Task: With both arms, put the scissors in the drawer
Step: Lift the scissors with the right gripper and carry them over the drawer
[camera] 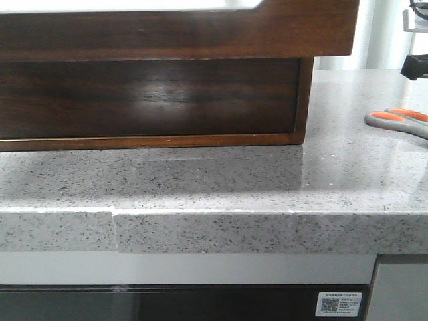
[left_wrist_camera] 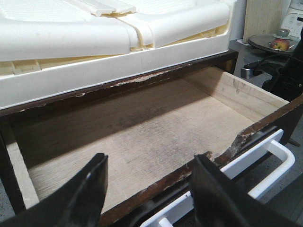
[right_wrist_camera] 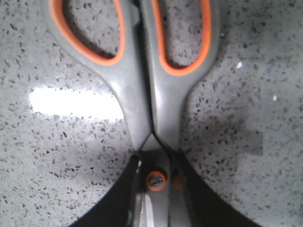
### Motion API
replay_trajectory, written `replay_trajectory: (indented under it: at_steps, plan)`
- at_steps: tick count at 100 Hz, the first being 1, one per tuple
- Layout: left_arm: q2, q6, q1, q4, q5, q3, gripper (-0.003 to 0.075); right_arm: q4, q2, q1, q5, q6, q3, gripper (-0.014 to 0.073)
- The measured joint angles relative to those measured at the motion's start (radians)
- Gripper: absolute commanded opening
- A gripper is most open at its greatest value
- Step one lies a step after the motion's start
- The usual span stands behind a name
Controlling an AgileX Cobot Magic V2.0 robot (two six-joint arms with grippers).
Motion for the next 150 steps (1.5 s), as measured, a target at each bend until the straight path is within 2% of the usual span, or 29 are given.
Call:
replay_trajectory:
  at_steps: [38,53,78,101,119,134,150]
  plan:
    - [0.0,0.0,0.0,0.0,0.0,0.0,0.0363,0.0,0.0,0.0,0.0,0.0,0.0,0.0017]
    - [0.0,0.0,0.0,0.0,0.0,0.0,0.0363,-0.004,0.0,0.0,0.0,0.0,0.0,-0.0052]
    - [0.0,0.0,0.0,0.002,0.0,0.0,0.0363,-0.018,-0.01,0.0,0.007,0.003,-0.001,-0.0052]
    - [0.0,0.0,0.0,0.002,0.0,0.0,0.0363,-0.043,-0.15,0.0,0.06,-0.003,-0.014,-0.0052]
    - [0.0,0.0,0.0,0.003,0.0,0.0,0.0363,-0.044,-0.314,0.002,0.105,-0.042,-0.094,-0.0052]
    - [0.0,0.0,0.0,0.003,0.0,0.0,0.0363,0.002,-0.442,0.002,0.115,-0.124,-0.171,-0.0052]
    - [0.0,0.0,0.0,0.003,0.0,0.0,0.0363,0.2,-0.515,0.017,0.111,-0.347,-0.226,-0.0052]
